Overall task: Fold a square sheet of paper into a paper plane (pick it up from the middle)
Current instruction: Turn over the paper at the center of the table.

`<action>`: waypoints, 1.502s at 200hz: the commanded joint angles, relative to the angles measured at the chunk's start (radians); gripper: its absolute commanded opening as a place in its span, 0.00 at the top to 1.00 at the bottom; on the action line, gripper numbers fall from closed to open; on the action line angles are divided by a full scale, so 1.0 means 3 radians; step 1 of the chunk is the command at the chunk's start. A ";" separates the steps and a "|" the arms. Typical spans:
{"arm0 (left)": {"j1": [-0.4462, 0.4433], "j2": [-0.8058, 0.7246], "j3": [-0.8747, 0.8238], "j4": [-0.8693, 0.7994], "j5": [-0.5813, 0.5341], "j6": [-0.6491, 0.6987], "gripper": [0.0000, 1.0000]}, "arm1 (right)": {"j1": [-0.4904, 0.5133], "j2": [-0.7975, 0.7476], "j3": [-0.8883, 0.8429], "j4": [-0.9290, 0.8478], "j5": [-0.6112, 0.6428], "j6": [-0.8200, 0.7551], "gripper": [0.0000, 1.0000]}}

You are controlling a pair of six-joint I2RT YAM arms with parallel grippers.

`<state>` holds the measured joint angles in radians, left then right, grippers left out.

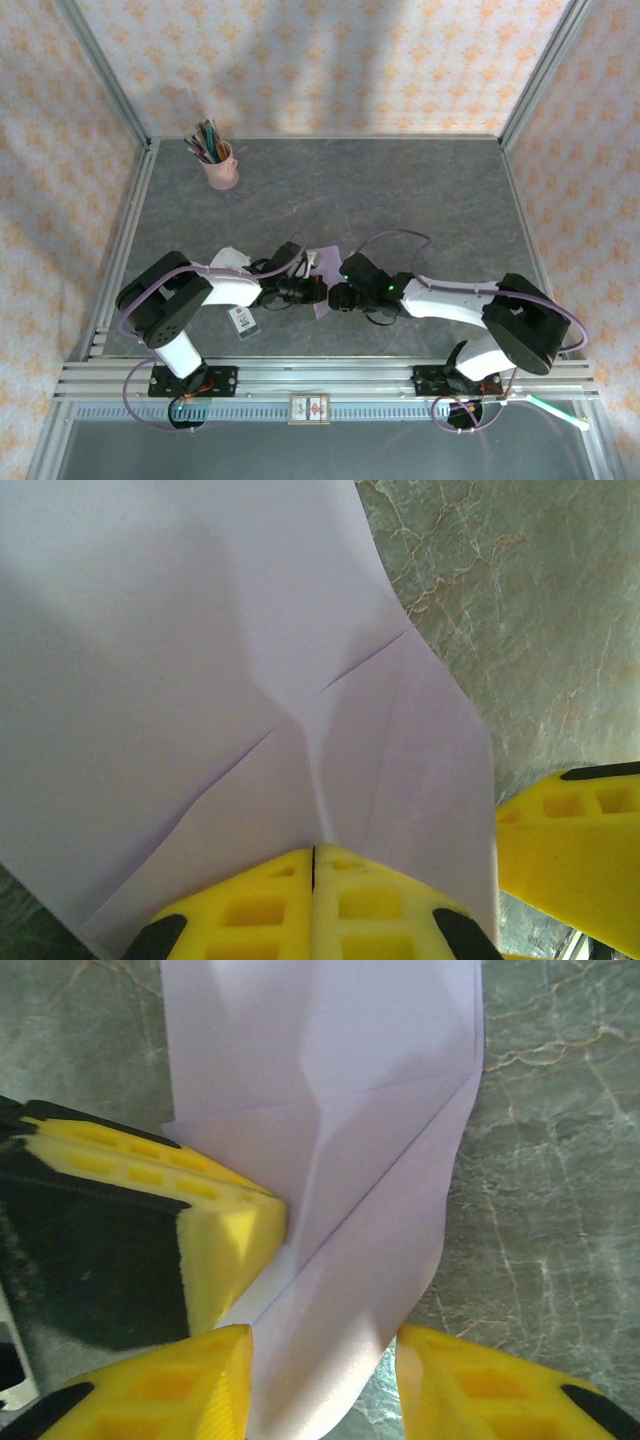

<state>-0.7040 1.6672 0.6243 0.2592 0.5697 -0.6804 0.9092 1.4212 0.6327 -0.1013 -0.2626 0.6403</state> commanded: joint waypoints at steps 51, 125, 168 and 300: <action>0.0020 0.0088 -0.0026 -0.0107 -0.0007 0.0084 1.00 | -0.0115 -0.0285 -0.0290 0.0588 -0.0092 -0.0029 0.52; 0.0020 0.0089 -0.0029 -0.0120 -0.0002 0.0083 1.00 | -0.0335 -0.0250 -0.0397 0.0870 -0.0313 -0.0127 0.51; 0.0020 0.0082 -0.0025 -0.0126 -0.0002 0.0079 1.00 | -0.0387 -0.0209 -0.0444 0.0884 -0.0397 -0.0048 0.53; 0.0020 0.0117 0.0023 -0.0153 0.0013 0.0105 1.00 | -0.0281 -0.0451 -0.0856 0.1142 -0.0384 0.0562 0.73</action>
<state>-0.7040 1.6691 0.6266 0.2584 0.5728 -0.6792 0.8108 1.3045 0.3977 0.1997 -0.3927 0.7650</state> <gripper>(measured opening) 0.062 0.305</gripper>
